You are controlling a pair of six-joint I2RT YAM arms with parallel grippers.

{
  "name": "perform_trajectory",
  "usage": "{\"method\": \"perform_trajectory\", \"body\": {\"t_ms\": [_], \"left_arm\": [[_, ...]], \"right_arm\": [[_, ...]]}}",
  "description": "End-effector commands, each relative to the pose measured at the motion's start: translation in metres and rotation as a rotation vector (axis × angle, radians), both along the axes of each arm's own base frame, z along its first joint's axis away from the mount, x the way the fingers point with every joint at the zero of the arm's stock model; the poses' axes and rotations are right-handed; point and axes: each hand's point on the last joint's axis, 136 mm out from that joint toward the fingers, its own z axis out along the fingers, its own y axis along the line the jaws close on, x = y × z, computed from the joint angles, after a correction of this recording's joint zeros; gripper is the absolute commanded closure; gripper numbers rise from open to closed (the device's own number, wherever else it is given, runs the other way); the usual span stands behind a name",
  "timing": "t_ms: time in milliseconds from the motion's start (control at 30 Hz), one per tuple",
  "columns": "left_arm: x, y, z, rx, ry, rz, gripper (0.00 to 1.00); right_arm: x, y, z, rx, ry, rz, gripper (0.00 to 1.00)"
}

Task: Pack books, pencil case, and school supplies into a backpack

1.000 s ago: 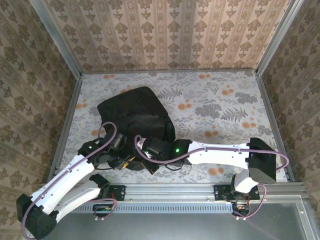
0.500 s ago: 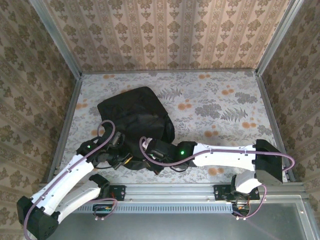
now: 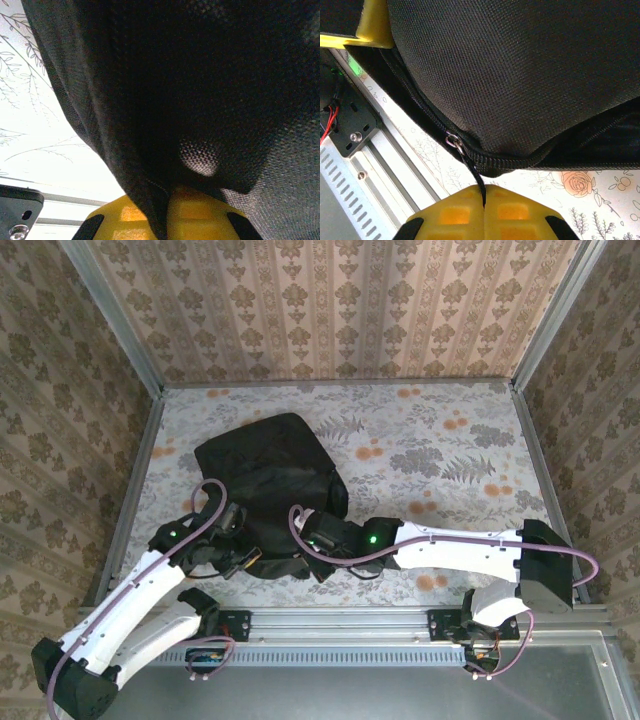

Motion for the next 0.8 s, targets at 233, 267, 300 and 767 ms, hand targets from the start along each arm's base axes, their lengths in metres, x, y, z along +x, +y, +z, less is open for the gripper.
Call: {"method": "perform_trajectory", "body": {"t_ms": [233,267,300,767], "left_arm": [[-0.003,0.037,-0.007,0.164,-0.010,0.014,1.00],[-0.003,0.037,-0.008,0.164,-0.010,0.011,1.00],[-0.002,0.037,-0.008,0.166,-0.010,0.010,1.00],[0.014,0.033,-0.002,0.205,-0.096,-0.167,1.00]], "right_arm": [[0.020,-0.054,-0.012,-0.158,-0.035,-0.090,1.00],[0.021,-0.056,-0.012,-0.160,-0.036,-0.092,1.00],[0.023,-0.058,-0.013,-0.164,-0.040,-0.098,1.00],[0.046,-0.071,-0.006,-0.170,-0.087,-0.101,1.00]]}}
